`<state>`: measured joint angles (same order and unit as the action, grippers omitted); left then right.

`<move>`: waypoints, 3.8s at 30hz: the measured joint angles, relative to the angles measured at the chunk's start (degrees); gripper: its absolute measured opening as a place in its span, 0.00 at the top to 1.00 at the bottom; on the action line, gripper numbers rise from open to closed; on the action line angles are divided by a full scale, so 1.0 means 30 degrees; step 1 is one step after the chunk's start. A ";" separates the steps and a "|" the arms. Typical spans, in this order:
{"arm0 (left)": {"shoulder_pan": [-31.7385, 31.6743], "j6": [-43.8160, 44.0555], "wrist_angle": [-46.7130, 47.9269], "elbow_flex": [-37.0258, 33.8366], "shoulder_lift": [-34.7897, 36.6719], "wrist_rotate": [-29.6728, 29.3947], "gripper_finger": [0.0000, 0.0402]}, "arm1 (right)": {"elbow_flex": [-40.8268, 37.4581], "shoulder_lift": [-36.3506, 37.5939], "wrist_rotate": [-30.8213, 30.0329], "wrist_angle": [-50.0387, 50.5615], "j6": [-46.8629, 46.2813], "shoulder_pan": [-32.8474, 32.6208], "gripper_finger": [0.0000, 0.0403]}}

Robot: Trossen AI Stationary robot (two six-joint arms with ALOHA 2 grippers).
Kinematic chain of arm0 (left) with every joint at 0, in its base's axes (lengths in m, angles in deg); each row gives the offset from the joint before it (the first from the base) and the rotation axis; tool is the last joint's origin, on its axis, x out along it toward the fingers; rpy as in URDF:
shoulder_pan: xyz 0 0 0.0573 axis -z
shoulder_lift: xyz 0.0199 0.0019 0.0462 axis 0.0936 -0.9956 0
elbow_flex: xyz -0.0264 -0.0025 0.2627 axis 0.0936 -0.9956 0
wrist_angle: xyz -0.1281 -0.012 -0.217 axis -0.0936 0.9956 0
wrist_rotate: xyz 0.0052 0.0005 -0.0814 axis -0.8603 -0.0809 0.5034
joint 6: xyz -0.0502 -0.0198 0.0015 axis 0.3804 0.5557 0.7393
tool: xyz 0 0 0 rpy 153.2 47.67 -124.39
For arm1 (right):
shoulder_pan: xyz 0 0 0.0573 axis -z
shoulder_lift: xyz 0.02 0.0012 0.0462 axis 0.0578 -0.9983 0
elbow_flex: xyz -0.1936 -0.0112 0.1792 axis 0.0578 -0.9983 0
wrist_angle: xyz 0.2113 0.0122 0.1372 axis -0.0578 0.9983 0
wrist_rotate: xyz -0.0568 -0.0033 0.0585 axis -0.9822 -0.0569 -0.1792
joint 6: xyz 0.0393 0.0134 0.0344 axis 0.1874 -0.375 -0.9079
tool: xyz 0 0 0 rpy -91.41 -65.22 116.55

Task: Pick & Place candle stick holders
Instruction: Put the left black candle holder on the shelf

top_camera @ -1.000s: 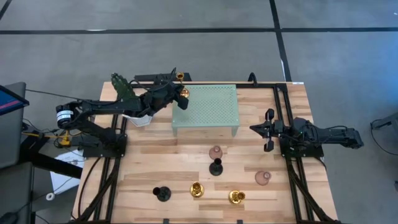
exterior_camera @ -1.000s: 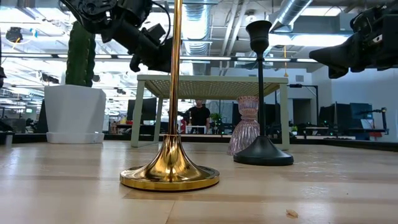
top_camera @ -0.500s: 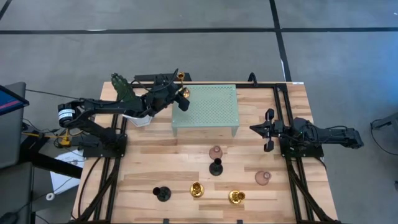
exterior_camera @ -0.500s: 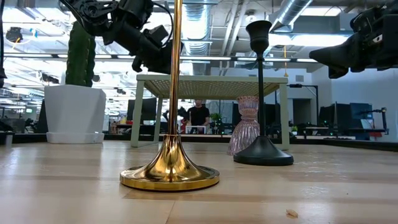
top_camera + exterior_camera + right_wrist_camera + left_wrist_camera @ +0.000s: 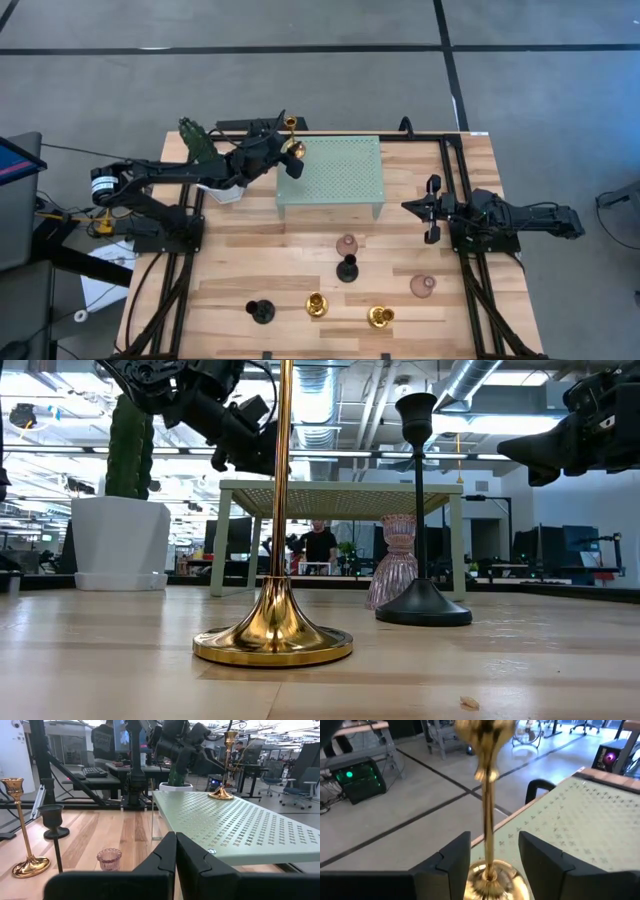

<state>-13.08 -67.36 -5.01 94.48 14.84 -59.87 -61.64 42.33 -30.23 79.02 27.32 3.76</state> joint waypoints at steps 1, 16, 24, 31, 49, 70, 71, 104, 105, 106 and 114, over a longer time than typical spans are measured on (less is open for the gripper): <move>0.0095 -0.0236 0.0250 0.0000 0.0226 0.0047 0.59 | 0.0000 0.0000 0.0000 0.0001 0.0000 0.0000 1.00; 0.4377 0.0880 0.8799 -0.0007 0.6110 0.0087 0.61 | -0.0002 0.0000 0.0007 0.0007 0.0000 0.0000 1.00; 0.8361 0.0955 1.0667 -0.0012 0.8362 0.4598 0.65 | -0.0007 0.0000 0.0007 -0.0008 -0.0109 0.0000 1.00; 1.1706 0.0785 1.2260 -0.0145 0.8360 0.7250 0.73 | -0.0006 0.0000 0.0007 -0.0007 -0.0153 0.0000 1.00; 1.5881 0.1794 1.2415 -0.4778 1.0022 0.7541 0.98 | -0.0007 0.0000 0.0015 -0.0007 -0.0153 -0.0015 1.00; 1.7921 0.0791 0.3052 -1.3371 1.2271 0.9904 0.99 | -0.0007 0.0000 -0.0001 -0.0007 -0.2157 -0.0015 1.00; 1.7921 0.0848 0.2345 -1.3692 1.2271 1.0075 0.99 | -0.0005 0.0000 -0.0015 -0.0007 -0.2157 -0.0015 1.00; 1.7913 0.0116 -0.6056 -1.4651 0.5086 1.0925 0.83 | -0.0001 0.0000 -0.0721 -0.0095 -0.2674 0.0000 1.00; 1.7913 0.0361 -0.6553 -1.4651 0.4568 1.0925 0.80 | -0.0002 0.0000 -0.0721 -0.0095 -0.2674 0.0000 1.00; 1.7913 0.0517 -0.7058 -1.4651 0.4057 1.0925 0.78 | -0.0005 0.0000 -0.0721 -0.0095 -0.2678 0.0000 1.00; 1.7921 0.0810 -1.2171 -1.4638 0.0198 1.1679 0.60 | -0.0001 0.0000 -0.0714 -0.0095 -0.3738 0.0000 1.00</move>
<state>40.68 -64.94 -41.52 50.57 15.43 -24.84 -61.64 42.33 -32.37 78.73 16.11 3.76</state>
